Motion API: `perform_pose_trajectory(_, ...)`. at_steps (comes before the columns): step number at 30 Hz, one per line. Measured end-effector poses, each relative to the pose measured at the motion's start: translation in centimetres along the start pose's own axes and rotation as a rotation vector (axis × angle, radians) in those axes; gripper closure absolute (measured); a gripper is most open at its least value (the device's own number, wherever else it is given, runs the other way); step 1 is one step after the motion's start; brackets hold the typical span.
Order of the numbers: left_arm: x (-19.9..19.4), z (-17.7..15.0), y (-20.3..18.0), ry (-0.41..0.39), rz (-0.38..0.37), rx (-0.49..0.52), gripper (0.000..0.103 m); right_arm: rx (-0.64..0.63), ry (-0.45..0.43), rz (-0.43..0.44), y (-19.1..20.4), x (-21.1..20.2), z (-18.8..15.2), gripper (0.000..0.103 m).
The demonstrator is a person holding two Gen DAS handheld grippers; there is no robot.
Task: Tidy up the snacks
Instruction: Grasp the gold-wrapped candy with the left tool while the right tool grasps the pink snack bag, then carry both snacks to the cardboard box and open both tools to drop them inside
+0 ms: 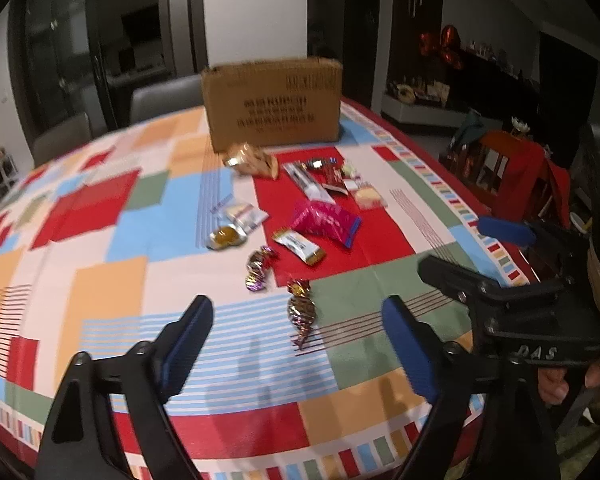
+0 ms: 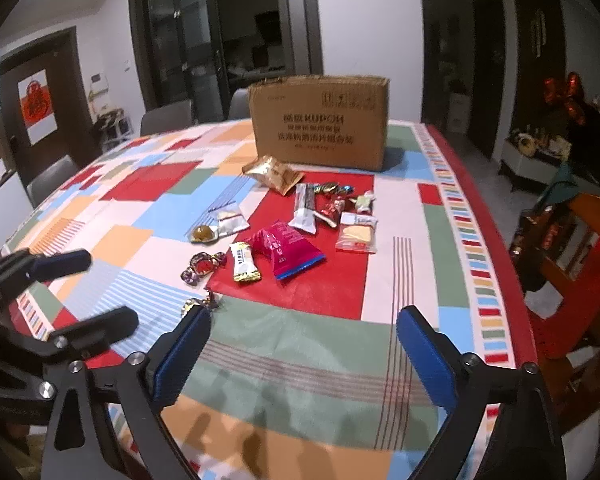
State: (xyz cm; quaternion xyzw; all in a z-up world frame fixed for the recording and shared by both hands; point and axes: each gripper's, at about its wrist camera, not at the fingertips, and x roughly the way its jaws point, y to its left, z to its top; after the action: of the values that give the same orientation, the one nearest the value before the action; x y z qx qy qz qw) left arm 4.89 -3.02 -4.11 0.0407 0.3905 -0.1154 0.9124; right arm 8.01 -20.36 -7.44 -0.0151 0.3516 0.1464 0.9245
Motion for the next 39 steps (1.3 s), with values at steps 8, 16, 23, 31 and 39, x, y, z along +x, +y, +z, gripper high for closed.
perform_pose_trajectory(8, 5.0, 0.6, 0.8, 0.125, -0.055, -0.058, 0.038, -0.072, 0.108, 0.066, -0.5, 4.8, 1.6, 0.018)
perform_pose_trajectory(16, 8.0, 0.8, 1.1, 0.205, -0.074, -0.103, 0.055, -0.121, 0.190, 0.117, -0.4, 8.8, 2.3, 0.027)
perform_pose_trajectory(23, 9.8, 0.8, 1.3, 0.262, -0.095, -0.141, 0.076, -0.150, 0.190, 0.153, -0.1, 10.4, 3.5, 0.027)
perform_pose_trajectory(31, 8.8, 2.2, 1.6, 0.210, -0.088, -0.146, 0.080, -0.190, 0.179, 0.166, 0.5, 11.9, 4.9, 0.030)
perform_pose_trajectory(39, 8.7, 4.7, 2.6, 0.155, -0.055, -0.133, 0.080, -0.166, 0.227, 0.191, 0.5, 14.4, 6.0, 0.041)
